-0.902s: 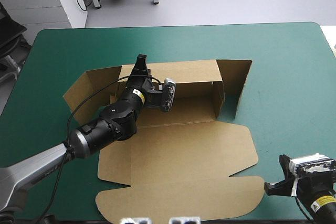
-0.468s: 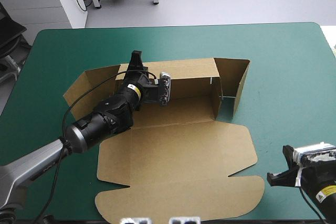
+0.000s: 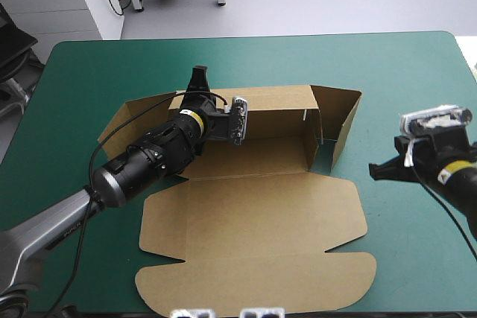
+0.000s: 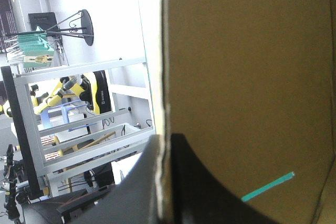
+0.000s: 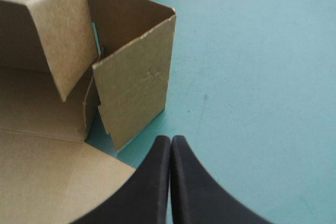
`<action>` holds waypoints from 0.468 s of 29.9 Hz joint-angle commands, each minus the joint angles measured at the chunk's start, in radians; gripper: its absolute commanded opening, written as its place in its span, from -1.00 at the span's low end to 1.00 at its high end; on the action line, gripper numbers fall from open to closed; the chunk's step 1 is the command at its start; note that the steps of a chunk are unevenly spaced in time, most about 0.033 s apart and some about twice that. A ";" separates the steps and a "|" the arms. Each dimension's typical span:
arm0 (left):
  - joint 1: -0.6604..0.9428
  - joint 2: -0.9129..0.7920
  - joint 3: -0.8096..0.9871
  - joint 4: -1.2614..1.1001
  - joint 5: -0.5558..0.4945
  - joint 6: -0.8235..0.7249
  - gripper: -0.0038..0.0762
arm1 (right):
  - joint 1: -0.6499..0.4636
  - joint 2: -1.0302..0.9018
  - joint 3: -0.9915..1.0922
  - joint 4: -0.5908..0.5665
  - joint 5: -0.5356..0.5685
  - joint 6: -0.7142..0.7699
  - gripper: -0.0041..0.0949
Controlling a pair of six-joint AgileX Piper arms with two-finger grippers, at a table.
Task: Fold the box
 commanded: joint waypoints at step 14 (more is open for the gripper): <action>-0.001 -0.011 -0.038 0.027 -0.094 0.004 -0.92 | -0.002 0.629 -0.579 -0.024 0.048 -0.078 -0.95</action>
